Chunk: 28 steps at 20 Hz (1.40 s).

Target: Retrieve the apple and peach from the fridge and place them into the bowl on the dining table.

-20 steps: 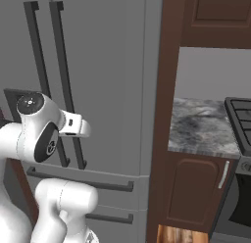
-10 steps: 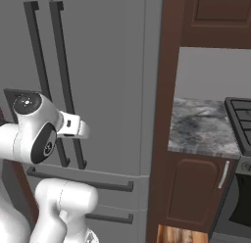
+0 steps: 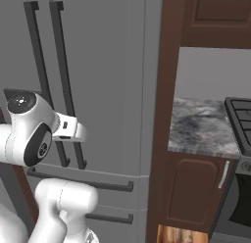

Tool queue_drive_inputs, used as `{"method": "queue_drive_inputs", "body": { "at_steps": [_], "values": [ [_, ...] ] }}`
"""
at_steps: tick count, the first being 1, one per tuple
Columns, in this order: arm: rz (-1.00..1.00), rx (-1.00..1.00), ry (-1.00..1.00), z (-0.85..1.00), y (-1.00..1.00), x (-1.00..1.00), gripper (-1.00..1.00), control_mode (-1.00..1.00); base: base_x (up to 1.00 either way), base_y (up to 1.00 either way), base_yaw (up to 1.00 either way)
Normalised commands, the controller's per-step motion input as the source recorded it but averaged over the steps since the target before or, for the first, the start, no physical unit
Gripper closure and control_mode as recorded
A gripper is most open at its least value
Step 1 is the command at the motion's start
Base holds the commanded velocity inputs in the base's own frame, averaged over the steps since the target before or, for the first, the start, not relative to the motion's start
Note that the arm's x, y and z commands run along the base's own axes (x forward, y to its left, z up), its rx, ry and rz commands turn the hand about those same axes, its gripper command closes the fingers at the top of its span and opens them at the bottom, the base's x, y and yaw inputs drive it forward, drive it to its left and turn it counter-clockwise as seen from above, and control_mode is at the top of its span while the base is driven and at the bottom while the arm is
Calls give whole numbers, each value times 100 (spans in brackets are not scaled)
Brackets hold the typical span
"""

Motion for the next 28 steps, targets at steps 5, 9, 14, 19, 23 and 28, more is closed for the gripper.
{"method": "queue_drive_inputs", "body": {
  "at_steps": [5,9,14,19,23,28],
  "values": [
    [0,-2,-2,-13,0,-44,-100,-100,0,0,0],
    [0,-3,-4,-14,2,-44,-100,-100,0,0,0],
    [0,-3,-9,-20,2,-38,-100,-100,0,0,0],
    [0,0,-29,-3,0,-3,-100,-100,0,0,0],
    [0,0,-26,0,-3,2,-100,-100,0,0,0],
    [0,0,-17,0,-8,0,-100,-100,0,0,0]
  ]
}}
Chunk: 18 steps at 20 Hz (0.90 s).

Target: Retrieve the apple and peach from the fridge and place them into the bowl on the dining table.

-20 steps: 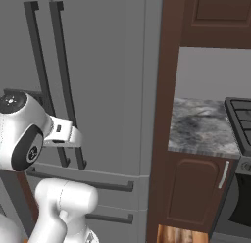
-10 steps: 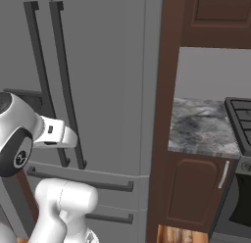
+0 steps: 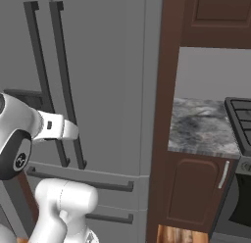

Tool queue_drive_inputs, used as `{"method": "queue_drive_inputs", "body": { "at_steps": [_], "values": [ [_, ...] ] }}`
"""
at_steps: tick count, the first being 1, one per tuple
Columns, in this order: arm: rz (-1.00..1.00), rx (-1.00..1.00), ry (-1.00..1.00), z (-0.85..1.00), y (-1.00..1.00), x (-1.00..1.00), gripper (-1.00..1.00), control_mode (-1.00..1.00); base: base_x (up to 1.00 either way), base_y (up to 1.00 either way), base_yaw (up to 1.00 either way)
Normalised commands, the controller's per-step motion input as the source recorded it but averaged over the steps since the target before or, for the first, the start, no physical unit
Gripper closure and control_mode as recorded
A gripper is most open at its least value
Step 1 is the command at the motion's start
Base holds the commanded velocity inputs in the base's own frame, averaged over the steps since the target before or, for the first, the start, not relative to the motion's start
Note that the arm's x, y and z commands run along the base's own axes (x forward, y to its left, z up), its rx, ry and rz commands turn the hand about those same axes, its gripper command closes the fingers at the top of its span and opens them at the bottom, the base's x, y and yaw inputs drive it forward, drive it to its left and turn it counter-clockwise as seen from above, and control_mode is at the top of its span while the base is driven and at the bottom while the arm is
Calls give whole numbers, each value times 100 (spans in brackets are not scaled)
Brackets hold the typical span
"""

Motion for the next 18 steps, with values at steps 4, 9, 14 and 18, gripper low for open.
{"method": "queue_drive_inputs", "body": {
  "at_steps": [4,9,14,18],
  "values": [
    [0,0,-7,0,-3,0,-100,100,-9,-5,0],
    [0,0,0,0,0,0,-100,100,-47,-5,0],
    [0,0,0,0,0,0,-100,100,-55,0,0],
    [0,0,0,0,0,0,-100,100,-43,1,0]
  ]
}}
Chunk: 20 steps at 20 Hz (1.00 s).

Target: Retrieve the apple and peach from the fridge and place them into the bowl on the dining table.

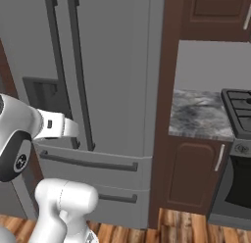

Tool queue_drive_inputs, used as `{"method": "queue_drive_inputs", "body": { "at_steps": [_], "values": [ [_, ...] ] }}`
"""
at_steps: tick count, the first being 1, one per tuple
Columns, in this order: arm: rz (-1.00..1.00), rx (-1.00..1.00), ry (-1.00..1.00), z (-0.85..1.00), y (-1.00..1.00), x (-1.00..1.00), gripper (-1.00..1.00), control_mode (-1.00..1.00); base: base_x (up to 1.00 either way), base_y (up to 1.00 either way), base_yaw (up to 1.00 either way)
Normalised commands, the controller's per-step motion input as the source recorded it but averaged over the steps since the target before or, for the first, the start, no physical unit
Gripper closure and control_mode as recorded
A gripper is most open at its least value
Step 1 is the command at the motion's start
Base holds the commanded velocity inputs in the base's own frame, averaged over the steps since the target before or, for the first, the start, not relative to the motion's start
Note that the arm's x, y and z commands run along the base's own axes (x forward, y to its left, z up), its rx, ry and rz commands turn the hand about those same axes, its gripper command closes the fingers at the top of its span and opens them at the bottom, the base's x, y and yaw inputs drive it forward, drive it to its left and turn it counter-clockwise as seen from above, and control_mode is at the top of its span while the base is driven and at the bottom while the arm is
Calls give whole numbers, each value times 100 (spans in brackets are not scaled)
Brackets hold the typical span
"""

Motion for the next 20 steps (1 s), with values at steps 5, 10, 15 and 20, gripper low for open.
{"method": "queue_drive_inputs", "body": {
  "at_steps": [5,10,15,20],
  "values": [
    [0,0,0,0,0,0,-100,100,-33,16,0],
    [0,0,0,0,0,0,-100,100,-43,26,0],
    [0,0,0,0,0,0,-100,100,-41,35,0],
    [0,0,0,0,0,0,-100,100,-27,41,0]
  ]
}}
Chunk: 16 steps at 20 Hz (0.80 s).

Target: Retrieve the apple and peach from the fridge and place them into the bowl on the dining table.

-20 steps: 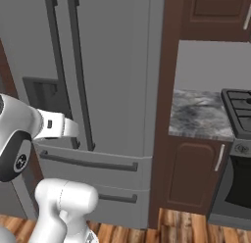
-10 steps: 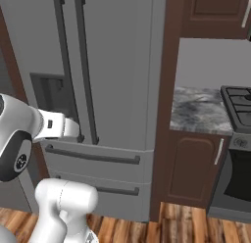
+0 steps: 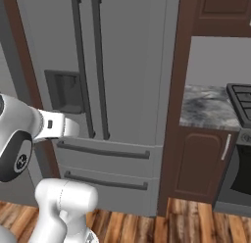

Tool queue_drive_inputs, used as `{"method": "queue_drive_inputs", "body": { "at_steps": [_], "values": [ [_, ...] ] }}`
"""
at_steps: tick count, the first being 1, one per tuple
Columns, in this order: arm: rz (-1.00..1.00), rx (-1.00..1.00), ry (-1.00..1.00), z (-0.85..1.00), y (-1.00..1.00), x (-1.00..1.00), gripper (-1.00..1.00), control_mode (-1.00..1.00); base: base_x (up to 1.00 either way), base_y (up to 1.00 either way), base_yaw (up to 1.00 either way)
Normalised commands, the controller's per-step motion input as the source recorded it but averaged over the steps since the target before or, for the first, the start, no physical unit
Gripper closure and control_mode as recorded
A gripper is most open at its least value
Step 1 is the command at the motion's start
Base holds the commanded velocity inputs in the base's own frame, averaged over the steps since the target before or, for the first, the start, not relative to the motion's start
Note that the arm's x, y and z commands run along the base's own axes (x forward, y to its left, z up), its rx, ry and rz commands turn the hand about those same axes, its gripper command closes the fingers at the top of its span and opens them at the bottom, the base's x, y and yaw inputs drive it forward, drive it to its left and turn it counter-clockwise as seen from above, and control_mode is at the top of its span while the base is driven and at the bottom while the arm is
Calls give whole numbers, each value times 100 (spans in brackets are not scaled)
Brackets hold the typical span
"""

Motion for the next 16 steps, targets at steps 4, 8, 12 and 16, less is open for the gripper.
{"method": "queue_drive_inputs", "body": {
  "at_steps": [4,8,12,16],
  "values": [
    [0,0,0,0,0,0,-100,100,-19,38,0],
    [0,-1,-2,-5,10,-3,-100,-100,-7,14,0],
    [0,0,-4,0,6,1,-100,-100,0,0,0],
    [0,0,-7,5,0,22,-100,-100,0,0,0]
  ]
}}
